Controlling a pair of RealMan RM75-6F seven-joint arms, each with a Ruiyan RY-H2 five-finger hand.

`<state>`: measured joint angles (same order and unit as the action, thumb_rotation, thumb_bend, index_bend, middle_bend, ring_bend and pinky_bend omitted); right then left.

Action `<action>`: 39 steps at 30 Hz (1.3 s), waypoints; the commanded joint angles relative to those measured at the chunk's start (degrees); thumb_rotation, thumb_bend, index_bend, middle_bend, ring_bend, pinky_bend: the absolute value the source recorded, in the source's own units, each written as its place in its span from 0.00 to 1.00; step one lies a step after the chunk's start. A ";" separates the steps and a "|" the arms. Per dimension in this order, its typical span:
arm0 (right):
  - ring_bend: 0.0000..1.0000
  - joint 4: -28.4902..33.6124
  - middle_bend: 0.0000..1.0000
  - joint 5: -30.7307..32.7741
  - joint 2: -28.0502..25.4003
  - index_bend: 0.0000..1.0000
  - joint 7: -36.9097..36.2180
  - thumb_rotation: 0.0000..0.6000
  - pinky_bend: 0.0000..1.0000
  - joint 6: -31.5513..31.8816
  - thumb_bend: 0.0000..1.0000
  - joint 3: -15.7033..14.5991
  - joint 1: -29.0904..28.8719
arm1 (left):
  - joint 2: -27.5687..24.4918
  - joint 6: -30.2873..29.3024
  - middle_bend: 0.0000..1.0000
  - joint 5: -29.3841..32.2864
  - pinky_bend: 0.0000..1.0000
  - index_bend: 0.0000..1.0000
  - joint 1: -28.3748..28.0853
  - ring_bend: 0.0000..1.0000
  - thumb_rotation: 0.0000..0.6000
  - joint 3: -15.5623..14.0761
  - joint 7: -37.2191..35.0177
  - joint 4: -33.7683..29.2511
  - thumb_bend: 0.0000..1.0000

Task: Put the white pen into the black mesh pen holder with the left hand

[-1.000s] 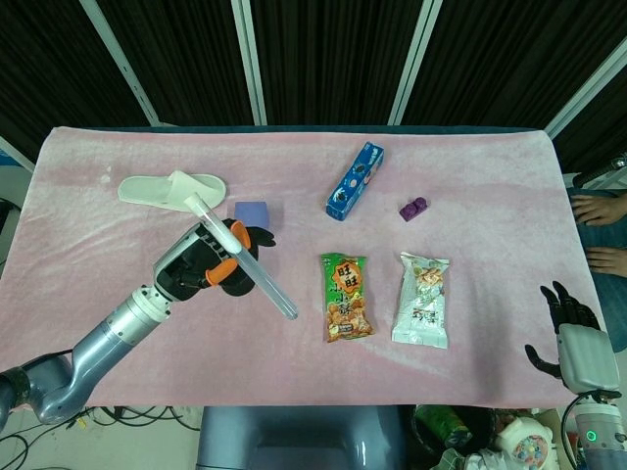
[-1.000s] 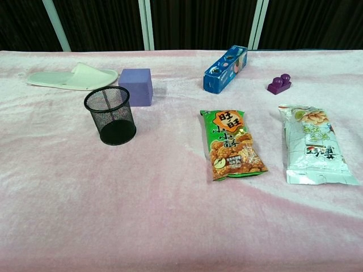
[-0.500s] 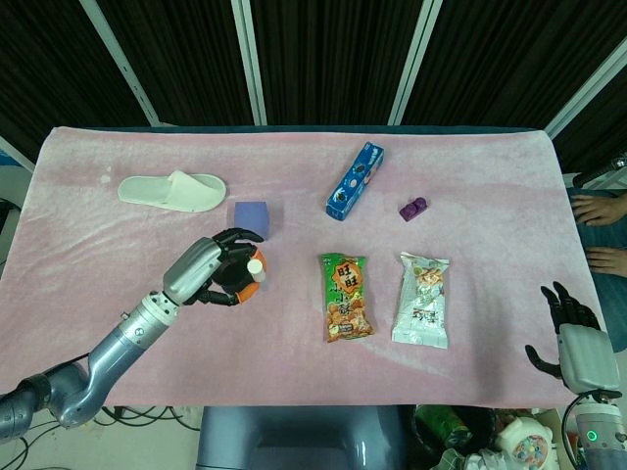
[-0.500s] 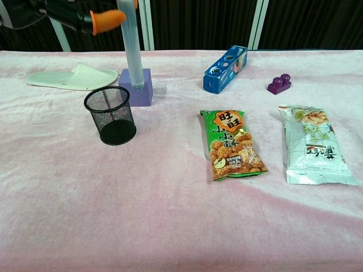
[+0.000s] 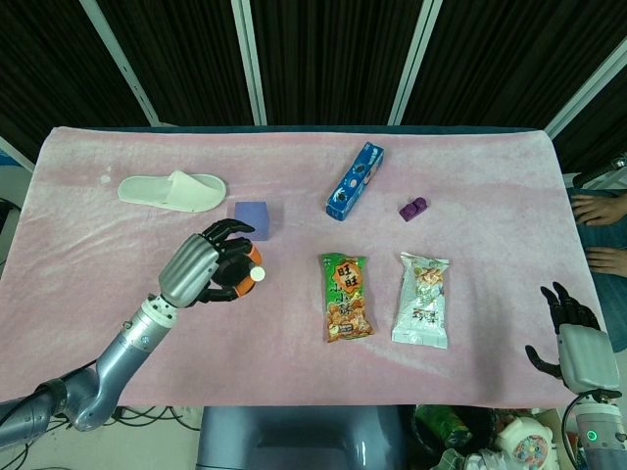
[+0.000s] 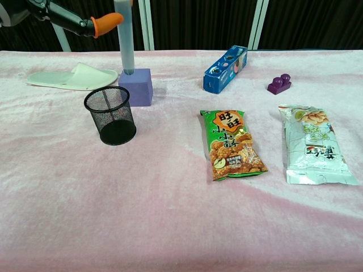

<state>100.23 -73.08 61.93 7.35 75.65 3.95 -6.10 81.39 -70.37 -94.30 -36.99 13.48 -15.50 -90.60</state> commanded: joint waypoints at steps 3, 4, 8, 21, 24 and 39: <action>0.10 0.24 0.00 0.40 0.03 0.00 0.40 1.00 0.13 -0.03 0.19 0.06 -0.02 | -0.74 0.15 0.59 4.36 0.21 0.60 0.46 0.21 1.00 -0.86 -2.35 1.63 0.44; 0.10 0.29 0.00 0.45 0.03 0.00 0.52 1.00 0.13 -0.01 0.19 0.06 -0.02 | -1.01 0.25 0.59 4.63 0.21 0.60 0.58 0.21 1.00 -1.05 -2.79 1.61 0.44; 0.10 0.48 0.00 0.69 0.07 0.00 0.85 1.00 0.13 0.18 0.19 0.16 0.01 | -1.20 1.15 0.59 6.66 0.21 0.60 0.79 0.21 1.00 -1.35 -3.43 2.84 0.44; 0.10 0.32 0.00 0.49 0.11 0.00 0.87 1.00 0.13 0.06 0.19 0.07 -0.10 | 3.32 4.16 0.58 9.18 0.21 0.60 -0.83 0.21 1.00 -2.22 -8.48 11.34 0.44; 0.10 0.30 0.00 0.47 0.07 0.00 0.75 1.00 0.13 0.08 0.19 0.08 -0.09 | 4.82 4.78 0.58 8.97 0.21 0.60 -1.21 0.21 1.00 -2.91 -10.56 13.24 0.44; 0.10 0.26 0.00 0.63 -0.08 0.00 0.35 1.00 0.13 -0.24 0.19 0.09 -0.17 | 8.83 6.99 0.58 10.23 0.20 0.59 -1.87 0.21 1.00 -4.60 -9.55 19.09 0.44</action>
<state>100.49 -72.46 61.85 7.70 75.41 4.03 -6.26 90.04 -63.53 -84.21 -38.77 8.89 -25.23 -71.73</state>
